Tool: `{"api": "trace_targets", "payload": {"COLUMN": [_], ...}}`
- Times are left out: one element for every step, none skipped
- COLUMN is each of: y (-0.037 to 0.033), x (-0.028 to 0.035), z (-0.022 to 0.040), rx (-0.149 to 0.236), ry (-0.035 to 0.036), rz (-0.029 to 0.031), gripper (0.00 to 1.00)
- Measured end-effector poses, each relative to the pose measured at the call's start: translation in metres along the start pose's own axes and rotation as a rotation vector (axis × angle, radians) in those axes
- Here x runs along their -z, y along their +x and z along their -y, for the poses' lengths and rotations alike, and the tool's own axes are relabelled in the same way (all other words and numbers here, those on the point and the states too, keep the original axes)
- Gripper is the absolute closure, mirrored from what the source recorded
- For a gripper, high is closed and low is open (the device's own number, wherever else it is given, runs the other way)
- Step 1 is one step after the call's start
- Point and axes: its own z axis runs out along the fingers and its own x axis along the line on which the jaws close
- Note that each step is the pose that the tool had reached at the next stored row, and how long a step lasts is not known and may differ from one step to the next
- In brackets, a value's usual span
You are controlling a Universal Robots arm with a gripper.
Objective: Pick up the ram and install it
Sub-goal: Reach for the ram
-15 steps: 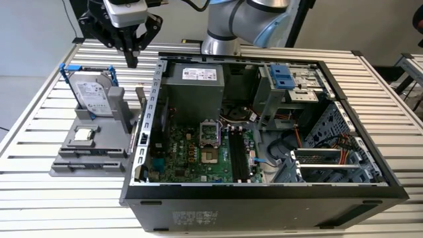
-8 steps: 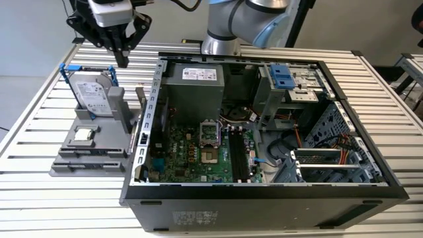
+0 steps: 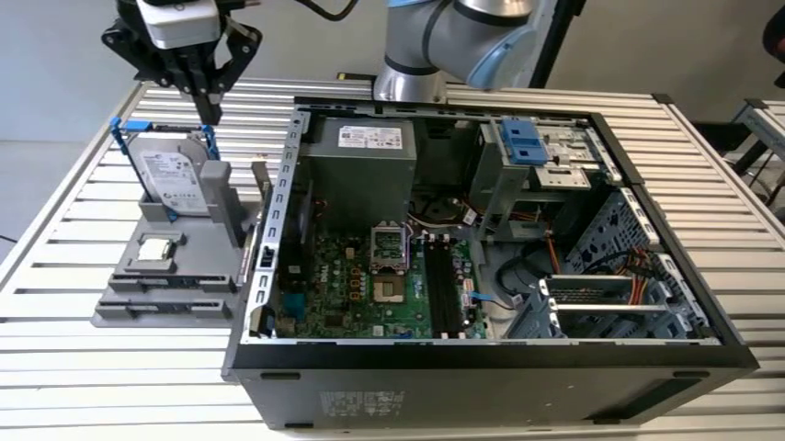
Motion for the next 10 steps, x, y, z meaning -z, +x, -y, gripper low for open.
{"api": "trace_targets", "payload": {"y": [0.0018,0.0039,0.0056,0.0076,0.0095,0.0113,0.0134,0.0156,0.018,0.0201], "x": [0.0,0.0001,0.0001,0.0002,0.0002,0.0002,0.0003,0.0004,0.0004,0.0005], "z": [0.0001,0.0003,0.0004,0.0005,0.0007,0.0008,0.001,0.0011,0.0013,0.0014], "rx": [0.0,0.0,0.0,0.0,0.0,0.0,0.0,0.0,0.0,0.0], "ry": [0.0,-0.0001,0.0,0.0,0.0,0.0,-0.0001,0.0,0.0,0.0], "rz": [-0.0001,0.0,0.0,0.0,-0.0001,0.0,0.0,0.0,0.0,0.0], "gripper": [1.0,1.0,1.0,1.0,1.0,1.0,1.0,1.0,1.0,1.0]}}
